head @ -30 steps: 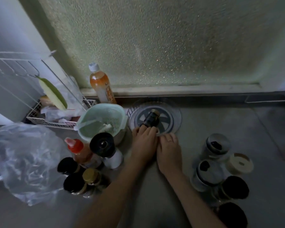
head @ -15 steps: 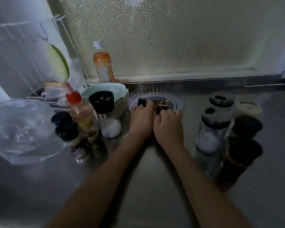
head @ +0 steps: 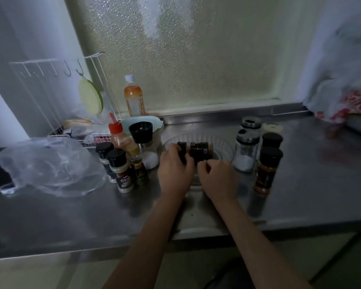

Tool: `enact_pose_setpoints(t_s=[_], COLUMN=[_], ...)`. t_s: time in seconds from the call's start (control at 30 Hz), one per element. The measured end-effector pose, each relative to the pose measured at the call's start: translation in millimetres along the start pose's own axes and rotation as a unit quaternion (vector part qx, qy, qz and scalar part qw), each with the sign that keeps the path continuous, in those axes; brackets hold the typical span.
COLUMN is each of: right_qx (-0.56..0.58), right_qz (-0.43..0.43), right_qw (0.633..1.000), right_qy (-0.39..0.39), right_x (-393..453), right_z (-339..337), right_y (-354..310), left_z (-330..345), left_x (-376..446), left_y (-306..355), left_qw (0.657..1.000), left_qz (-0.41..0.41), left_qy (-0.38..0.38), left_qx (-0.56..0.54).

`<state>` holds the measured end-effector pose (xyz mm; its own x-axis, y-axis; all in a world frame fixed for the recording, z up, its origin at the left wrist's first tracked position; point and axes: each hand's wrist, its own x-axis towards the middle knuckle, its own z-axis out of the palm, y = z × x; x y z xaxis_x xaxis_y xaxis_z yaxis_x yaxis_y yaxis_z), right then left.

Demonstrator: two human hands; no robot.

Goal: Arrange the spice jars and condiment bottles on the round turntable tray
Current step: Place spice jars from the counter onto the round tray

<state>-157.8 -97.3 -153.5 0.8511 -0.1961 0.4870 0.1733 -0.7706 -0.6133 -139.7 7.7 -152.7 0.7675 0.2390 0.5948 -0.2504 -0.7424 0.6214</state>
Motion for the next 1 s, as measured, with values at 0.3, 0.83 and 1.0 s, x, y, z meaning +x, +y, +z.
enact_pose_setpoints(t_s=[0.3,0.83,1.0], right_qx=[0.029,0.054,-0.007], right_qz=[0.051,-0.026,-0.021], right_qw=[0.998,0.992,0.938], right_qy=[0.015,0.114,0.346], right_x=[7,3,-6], right_z=[2,-8,-47], right_y=[5,2,6], left_z=[11,-12,-15], left_x=[3,9,10], left_y=[-3,12,10], left_qw=[0.994,0.987,0.981], left_qz=[-0.032,-0.058,-0.049], left_qy=[-0.054,0.053,0.09], left_qx=[0.084,-0.138,-0.162])
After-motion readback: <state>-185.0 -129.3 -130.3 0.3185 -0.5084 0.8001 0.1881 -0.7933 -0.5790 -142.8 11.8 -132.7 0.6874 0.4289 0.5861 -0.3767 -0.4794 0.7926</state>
